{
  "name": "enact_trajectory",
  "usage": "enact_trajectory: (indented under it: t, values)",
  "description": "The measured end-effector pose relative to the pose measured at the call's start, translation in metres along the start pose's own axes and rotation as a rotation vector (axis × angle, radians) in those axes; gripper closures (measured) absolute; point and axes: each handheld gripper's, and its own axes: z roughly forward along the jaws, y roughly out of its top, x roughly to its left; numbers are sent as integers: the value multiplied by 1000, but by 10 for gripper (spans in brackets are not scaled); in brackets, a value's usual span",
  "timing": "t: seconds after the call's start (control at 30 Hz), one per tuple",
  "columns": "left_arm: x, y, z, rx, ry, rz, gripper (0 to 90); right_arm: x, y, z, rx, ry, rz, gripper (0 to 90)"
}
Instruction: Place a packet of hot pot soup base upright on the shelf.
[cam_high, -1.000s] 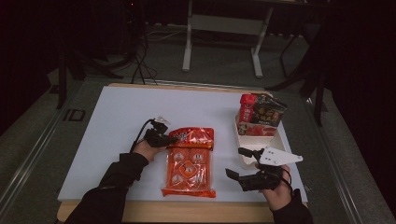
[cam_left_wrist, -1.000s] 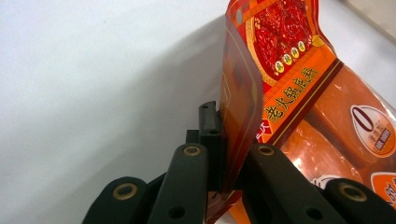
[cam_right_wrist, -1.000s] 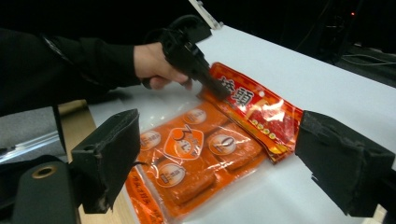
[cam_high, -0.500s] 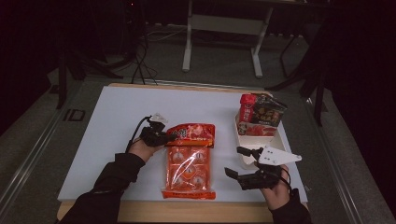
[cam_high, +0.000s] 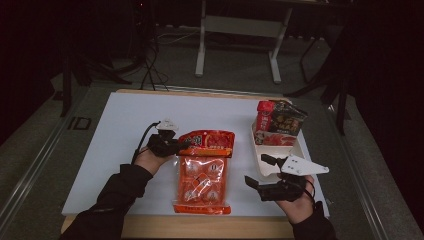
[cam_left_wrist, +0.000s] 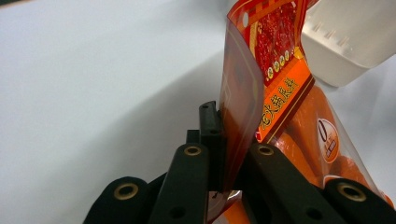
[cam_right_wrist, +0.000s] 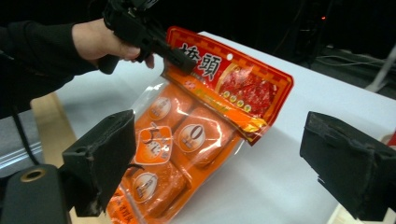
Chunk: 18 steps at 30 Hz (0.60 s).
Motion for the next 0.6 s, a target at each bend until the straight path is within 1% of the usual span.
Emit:
enact_trajectory:
  t: [0.03, 0.1, 0.13, 0.23, 0.3, 0.37, 0.57, 0.6]
  values:
    - [-2, 1, -1, -2, 2, 5, 897, 0, 0, 0, -4, -11, 1, 106]
    - [-4, 2, -3, -9, 2, 18, 897, -2, 0, 0, 1, -5, 15, 106]
    - [-5, 2, -4, -10, 1, 24, 897, -2, 0, 0, -2, -8, 16, 107]
    - [-8, 4, -8, -21, -3, 32, 898, -3, 0, 1, 13, 0, 20, 115]
    - [-12, 5, -11, -31, -8, 37, 898, -3, 1, 3, 28, -4, 13, 119]
    - [-15, 7, -15, -37, -9, 54, 898, -2, 1, 5, 35, -4, 10, 131]
    - [-25, 11, -22, -56, -17, 69, 898, -3, 3, 4, 33, -5, 9, 159]
    - [-26, 11, -23, -66, -26, 72, 898, -3, 3, 4, 32, -2, 11, 167]
